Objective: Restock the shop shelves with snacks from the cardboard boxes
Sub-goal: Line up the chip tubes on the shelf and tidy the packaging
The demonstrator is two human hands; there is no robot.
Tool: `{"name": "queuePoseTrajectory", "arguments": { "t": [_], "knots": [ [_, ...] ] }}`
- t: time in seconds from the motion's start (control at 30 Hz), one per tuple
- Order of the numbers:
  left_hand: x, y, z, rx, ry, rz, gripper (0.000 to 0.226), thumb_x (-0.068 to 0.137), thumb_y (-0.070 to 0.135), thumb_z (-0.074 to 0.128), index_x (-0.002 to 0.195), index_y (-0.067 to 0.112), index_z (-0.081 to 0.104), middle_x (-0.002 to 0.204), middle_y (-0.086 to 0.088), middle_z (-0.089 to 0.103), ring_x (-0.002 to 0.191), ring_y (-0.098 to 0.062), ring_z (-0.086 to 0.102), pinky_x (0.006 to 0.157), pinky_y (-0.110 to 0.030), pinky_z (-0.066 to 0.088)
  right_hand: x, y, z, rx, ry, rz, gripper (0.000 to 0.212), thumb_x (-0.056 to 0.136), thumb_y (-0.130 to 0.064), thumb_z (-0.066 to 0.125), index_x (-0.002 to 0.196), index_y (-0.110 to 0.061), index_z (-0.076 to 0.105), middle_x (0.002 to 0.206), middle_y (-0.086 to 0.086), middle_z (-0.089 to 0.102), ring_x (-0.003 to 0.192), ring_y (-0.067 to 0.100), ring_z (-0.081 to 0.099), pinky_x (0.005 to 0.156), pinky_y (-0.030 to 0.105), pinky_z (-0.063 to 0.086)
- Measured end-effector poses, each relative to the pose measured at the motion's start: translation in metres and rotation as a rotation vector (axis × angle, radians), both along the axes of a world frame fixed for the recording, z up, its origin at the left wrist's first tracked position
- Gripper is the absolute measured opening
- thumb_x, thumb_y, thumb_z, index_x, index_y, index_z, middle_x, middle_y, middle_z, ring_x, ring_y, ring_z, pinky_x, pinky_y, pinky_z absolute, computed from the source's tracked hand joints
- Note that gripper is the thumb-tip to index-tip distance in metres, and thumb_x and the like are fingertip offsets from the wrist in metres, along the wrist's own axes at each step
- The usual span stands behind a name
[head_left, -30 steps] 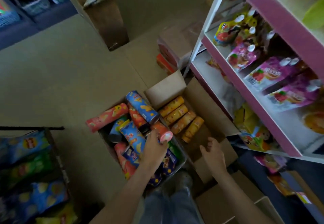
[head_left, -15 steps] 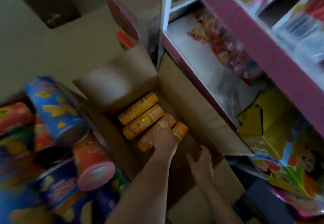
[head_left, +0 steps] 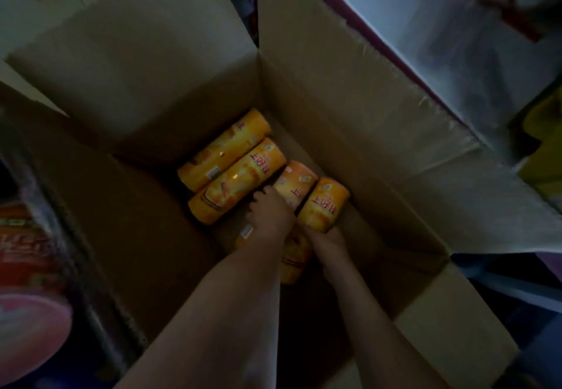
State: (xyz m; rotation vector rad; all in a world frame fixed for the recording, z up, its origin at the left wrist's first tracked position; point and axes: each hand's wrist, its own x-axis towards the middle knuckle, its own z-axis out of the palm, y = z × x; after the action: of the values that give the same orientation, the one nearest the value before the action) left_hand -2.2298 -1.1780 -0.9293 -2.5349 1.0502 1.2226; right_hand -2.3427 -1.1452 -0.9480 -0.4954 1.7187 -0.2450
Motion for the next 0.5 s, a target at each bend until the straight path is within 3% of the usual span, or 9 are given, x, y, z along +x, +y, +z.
{"name": "queuePoseTrajectory", "arguments": {
  "t": [0.1, 0.23, 0.33, 0.4, 0.5],
  "knots": [
    [-0.006, 0.007, 0.023, -0.014, 0.122, 0.099, 0.071, 0.079, 0.029, 0.072, 0.135, 0.008, 0.035, 0.136, -0.016, 0.04, 0.124, -0.033, 0.046, 0.102, -0.043, 0.042, -0.008, 0.009, 0.025, 0.003, 0.033, -0.055, 0.04, 0.073, -0.029, 0.082, 0.103, -0.009, 0.065, 0.097, 0.01, 0.071, 0.088, 0.025, 0.068, 0.079, 0.038, 0.056],
    [-0.017, 0.019, 0.091, -0.033, 0.198, 0.16, 0.074, 0.076, 0.029, 0.072, 0.138, 0.011, 0.034, 0.137, -0.012, 0.038, 0.126, -0.033, 0.044, 0.104, -0.045, 0.041, -0.017, 0.019, 0.09, -0.004, 0.089, -0.015, 0.063, 0.059, -0.046, 0.081, 0.111, -0.016, 0.059, 0.103, 0.005, 0.068, 0.092, 0.023, 0.066, 0.085, 0.042, 0.056],
    [-0.019, 0.03, 0.161, -0.043, 0.215, 0.199, 0.078, 0.073, 0.03, 0.071, 0.14, 0.014, 0.033, 0.136, -0.009, 0.038, 0.127, -0.033, 0.042, 0.105, -0.046, 0.039, -0.02, 0.022, 0.163, -0.005, 0.113, 0.0, 0.057, 0.069, -0.038, 0.081, 0.114, -0.018, 0.053, 0.112, 0.006, 0.063, 0.099, 0.026, 0.061, 0.085, 0.036, 0.05],
    [-0.017, 0.038, 0.207, -0.041, 0.241, 0.235, 0.082, 0.069, 0.032, 0.072, 0.139, 0.014, 0.033, 0.135, -0.009, 0.04, 0.126, -0.032, 0.043, 0.105, -0.044, 0.04, -0.021, 0.024, 0.214, 0.012, 0.151, 0.055, 0.067, 0.071, -0.036, 0.08, 0.127, -0.013, 0.05, 0.121, 0.011, 0.059, 0.111, 0.031, 0.058, 0.085, 0.033, 0.045],
    [-0.009, 0.054, 0.287, -0.06, 0.299, 0.191, 0.086, 0.059, 0.051, 0.073, 0.134, 0.019, 0.045, 0.129, -0.007, 0.051, 0.122, -0.028, 0.05, 0.099, -0.034, 0.043, -0.021, 0.037, 0.29, -0.021, 0.142, 0.103, 0.083, 0.055, -0.048, 0.08, 0.127, -0.019, 0.051, 0.124, 0.011, 0.061, 0.11, 0.032, 0.059, 0.093, 0.043, 0.05]
  ]
}}
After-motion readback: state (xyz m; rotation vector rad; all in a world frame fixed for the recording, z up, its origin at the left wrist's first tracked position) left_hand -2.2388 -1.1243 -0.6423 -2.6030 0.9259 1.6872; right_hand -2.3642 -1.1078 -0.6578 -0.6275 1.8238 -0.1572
